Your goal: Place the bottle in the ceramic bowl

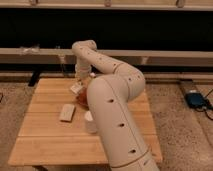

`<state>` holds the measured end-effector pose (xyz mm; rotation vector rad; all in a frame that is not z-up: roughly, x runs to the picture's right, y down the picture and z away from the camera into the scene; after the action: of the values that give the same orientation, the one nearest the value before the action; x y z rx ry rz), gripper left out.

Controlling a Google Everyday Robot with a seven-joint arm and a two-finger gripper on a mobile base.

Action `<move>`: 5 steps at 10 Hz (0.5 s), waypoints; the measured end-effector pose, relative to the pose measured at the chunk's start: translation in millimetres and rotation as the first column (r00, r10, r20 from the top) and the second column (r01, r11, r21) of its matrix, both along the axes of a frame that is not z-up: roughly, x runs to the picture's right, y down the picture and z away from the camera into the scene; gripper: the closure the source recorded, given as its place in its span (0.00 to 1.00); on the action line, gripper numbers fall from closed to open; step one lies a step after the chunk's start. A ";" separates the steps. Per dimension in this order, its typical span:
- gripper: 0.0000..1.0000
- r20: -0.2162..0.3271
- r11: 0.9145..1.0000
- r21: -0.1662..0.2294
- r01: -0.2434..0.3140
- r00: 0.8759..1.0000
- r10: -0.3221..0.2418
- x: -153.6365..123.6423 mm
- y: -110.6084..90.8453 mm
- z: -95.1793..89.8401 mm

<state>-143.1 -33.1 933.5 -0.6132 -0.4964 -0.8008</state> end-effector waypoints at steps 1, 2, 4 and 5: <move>0.72 -0.011 1.000 0.002 -0.007 1.000 0.007 2.4 -2.1 1.6; 0.60 -0.028 1.000 0.003 -0.015 0.999 0.015 9.1 -3.2 3.0; 0.40 -0.060 0.999 0.016 -0.031 0.998 0.032 24.6 -6.3 0.6; 0.32 -0.071 0.999 0.022 -0.038 0.997 0.040 31.2 -7.5 -0.3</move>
<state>-111.8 -40.6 933.2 -0.6089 -0.4333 -0.7438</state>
